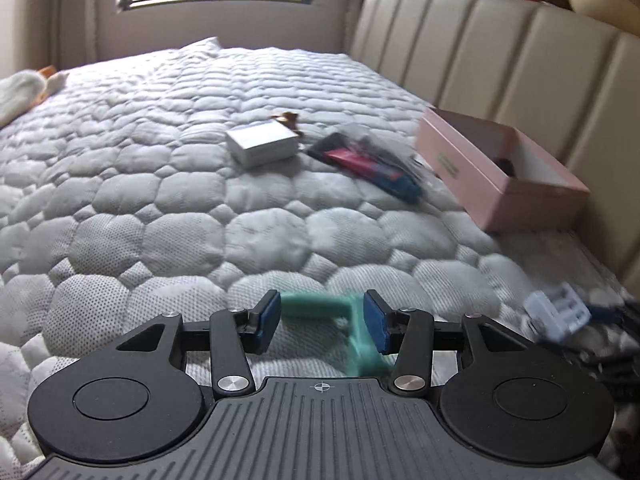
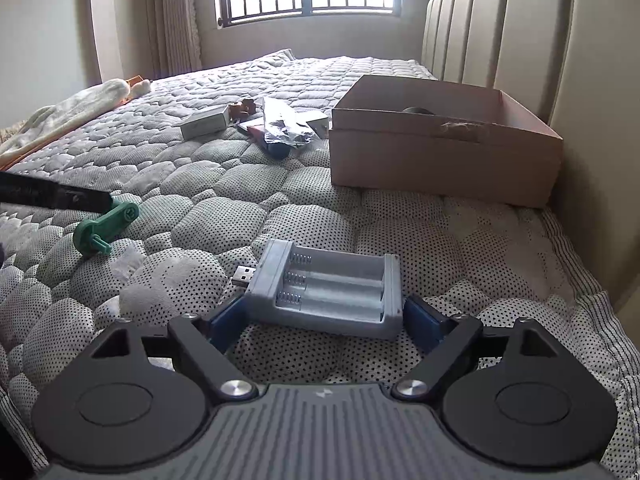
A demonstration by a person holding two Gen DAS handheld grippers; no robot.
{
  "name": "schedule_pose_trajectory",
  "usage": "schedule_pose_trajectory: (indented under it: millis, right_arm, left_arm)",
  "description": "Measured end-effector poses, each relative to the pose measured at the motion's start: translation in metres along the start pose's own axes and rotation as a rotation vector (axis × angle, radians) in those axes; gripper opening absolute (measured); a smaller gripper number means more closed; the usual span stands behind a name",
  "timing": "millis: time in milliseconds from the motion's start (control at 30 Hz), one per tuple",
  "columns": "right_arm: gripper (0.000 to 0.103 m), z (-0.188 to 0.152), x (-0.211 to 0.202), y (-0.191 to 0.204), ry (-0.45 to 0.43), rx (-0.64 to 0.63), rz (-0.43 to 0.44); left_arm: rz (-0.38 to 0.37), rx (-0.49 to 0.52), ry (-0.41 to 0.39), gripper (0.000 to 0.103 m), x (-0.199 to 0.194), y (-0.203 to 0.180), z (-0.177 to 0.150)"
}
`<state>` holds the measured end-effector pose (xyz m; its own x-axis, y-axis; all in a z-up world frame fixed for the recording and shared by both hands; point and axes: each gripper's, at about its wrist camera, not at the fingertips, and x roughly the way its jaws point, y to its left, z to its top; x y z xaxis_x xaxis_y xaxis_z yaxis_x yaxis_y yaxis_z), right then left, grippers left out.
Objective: Organize rigid objects
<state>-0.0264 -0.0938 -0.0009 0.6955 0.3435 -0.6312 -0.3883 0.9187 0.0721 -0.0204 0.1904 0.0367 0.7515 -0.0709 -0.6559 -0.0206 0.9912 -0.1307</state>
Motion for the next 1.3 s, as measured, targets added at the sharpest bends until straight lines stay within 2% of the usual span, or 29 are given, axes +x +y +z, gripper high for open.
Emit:
schedule_pose_trajectory:
  millis: [100,167,400,633,767,833,900,933,1100,1233,1300]
  right_arm:
    - [0.086,0.000,0.000,-0.001,-0.002,0.007,0.005]
    - [0.086,0.000,0.000,-0.002,-0.003,0.009,0.007]
    - [0.088,-0.001,0.000,0.000,-0.004,0.007,0.005]
    - [0.089,-0.001,0.001,0.000,-0.002,0.006,0.004]
    - [0.092,-0.001,0.002,0.000,0.000,0.010,0.011]
    - [0.095,-0.001,0.003,-0.002,0.008,0.026,0.029]
    - [0.103,0.000,0.005,-0.006,0.023,0.043,0.072]
    - [0.103,0.001,0.007,-0.006,0.031,0.047,0.082]
    - [0.103,0.001,0.008,-0.003,0.040,0.035,0.071]
    - [0.103,0.002,0.010,-0.004,0.051,0.033,0.079]
    - [0.103,0.002,0.010,-0.004,0.051,0.030,0.079]
  left_arm:
    - [-0.019,-0.064,0.017,0.050,0.010,0.009,0.004]
    - [-0.021,-0.070,0.027,0.050,0.015,0.009,0.004]
    - [0.003,0.060,0.036,0.059,0.021,-0.014,0.002]
    - [0.011,0.162,0.027,0.059,0.020,-0.023,0.000]
    - [-0.016,0.238,0.035,0.059,0.019,-0.025,0.001]
    - [-0.040,0.279,0.045,0.059,0.018,-0.025,0.002]
    - [-0.060,0.306,0.050,0.059,0.017,-0.024,0.002]
    - [-0.072,0.310,0.052,0.059,0.017,-0.023,0.002]
    - [-0.136,0.299,0.049,0.059,0.015,-0.011,-0.001]
    - [-0.197,0.155,0.069,0.060,0.018,0.010,-0.001]
    - [-0.214,0.130,0.072,0.060,0.018,0.014,-0.004]
